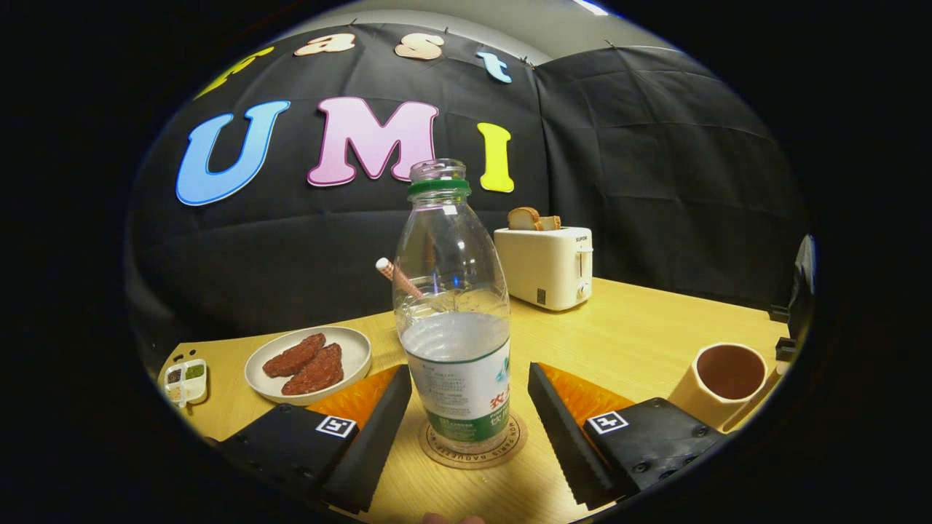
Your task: Take the bottle from table, then pour the juice into the cup, finally place the bottle on the coaster
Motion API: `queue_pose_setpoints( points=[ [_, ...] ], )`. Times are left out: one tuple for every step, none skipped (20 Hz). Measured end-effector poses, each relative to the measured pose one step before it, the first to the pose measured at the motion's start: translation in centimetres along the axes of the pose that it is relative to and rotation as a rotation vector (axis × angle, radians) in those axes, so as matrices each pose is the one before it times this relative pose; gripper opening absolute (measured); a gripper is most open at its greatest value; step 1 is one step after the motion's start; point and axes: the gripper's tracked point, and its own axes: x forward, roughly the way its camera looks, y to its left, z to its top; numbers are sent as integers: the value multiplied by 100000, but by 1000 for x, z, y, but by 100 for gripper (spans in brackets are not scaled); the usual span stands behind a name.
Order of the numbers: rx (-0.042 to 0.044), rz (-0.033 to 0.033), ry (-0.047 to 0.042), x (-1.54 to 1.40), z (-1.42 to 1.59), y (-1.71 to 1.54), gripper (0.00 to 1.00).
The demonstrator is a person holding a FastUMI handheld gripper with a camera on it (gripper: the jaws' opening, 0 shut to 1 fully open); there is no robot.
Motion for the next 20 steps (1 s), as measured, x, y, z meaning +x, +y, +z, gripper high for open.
queue_pose_setpoints(
  points=[
    [-694,754,497,-734,-67,42,99],
    [-867,723,21,-680,-11,48,99],
    [-703,328,40,-844,34,-66,99],
    [-312,909,242,-806,-12,-12,99],
    [-127,1266,-48,-988,130,111,99],
    [-312,1716,-412,-1059,333,167,99],
    [-752,1950,-571,-1107,475,173,99],
    [-766,2272,-686,-1146,555,182,99],
    [-643,2413,-928,-1061,685,347,99],
    [-625,2619,-725,-1110,610,249,98],
    [-1042,3336,-771,-963,653,420,99],
    [-828,2787,-210,-915,606,348,98],
    [239,2474,-324,-999,591,197,98],
    [454,2887,-630,-939,773,374,99],
    [276,2088,-418,-867,816,129,98],
    [157,2060,-116,-793,651,27,98],
    [-36,2307,-583,-804,798,98,98],
    [-408,1739,-816,-803,928,-114,99],
    [-648,2158,-838,-744,856,-106,99],
    [-574,1595,-348,-722,645,-313,99]
  ],
)
